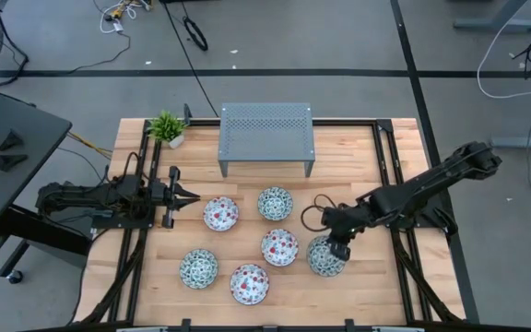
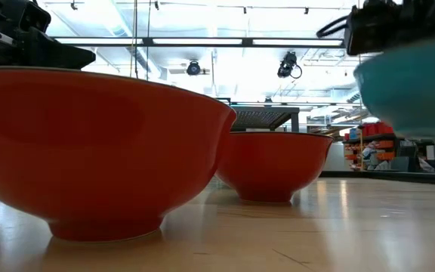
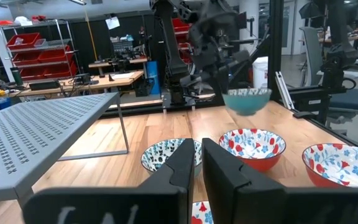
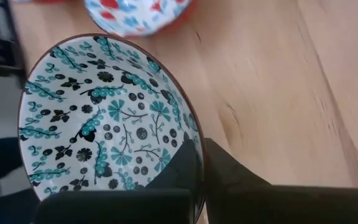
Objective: Pick & Place Mini bowls
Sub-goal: Put the bottom right blue and white patterned bowl on the shelf
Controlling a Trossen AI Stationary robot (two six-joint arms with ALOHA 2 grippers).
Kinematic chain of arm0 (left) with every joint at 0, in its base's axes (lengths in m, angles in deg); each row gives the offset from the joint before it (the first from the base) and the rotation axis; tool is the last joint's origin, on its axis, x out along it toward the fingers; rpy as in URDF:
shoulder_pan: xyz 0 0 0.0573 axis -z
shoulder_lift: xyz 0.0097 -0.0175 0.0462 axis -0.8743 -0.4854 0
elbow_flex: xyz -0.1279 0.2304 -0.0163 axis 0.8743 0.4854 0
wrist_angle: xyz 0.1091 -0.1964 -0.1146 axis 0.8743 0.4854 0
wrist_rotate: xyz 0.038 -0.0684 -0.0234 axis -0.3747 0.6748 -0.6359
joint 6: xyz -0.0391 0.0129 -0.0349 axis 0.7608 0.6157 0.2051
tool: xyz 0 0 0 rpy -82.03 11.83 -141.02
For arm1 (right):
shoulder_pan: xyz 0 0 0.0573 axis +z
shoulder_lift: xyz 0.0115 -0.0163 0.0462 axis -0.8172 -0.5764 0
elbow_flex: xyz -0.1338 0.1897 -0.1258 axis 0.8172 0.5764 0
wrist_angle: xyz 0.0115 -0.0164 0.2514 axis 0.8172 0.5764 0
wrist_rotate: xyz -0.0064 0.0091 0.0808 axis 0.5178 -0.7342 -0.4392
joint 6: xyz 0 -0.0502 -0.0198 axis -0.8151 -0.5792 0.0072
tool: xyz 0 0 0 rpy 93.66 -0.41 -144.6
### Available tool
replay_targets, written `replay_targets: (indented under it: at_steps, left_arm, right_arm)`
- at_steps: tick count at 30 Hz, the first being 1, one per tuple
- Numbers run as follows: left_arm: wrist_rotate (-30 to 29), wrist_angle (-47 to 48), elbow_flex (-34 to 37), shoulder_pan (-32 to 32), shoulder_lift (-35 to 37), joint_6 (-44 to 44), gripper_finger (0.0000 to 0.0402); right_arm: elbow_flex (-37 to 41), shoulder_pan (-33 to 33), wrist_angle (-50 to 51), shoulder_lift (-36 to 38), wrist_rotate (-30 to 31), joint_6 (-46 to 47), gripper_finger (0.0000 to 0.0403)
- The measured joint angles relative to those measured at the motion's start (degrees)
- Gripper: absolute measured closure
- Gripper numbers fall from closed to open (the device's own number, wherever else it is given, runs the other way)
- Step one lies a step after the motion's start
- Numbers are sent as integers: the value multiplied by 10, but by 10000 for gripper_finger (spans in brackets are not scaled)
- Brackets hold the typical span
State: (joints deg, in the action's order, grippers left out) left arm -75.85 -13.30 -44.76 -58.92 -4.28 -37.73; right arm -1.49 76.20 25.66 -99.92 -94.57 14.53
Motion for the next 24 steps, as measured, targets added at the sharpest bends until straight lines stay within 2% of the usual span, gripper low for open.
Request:
replay_targets:
  at_steps: [6, 24]
  left_arm:
    - [0, 0, 0, 0, 0, 0, 365]
    - [0, 0, 0, 0, 0, 0, 365]
  right_arm:
    - [-25, -24, 22, 32, -4, -12, 398]
    - [-243, -148, 155, 36, 14, -189, 399]
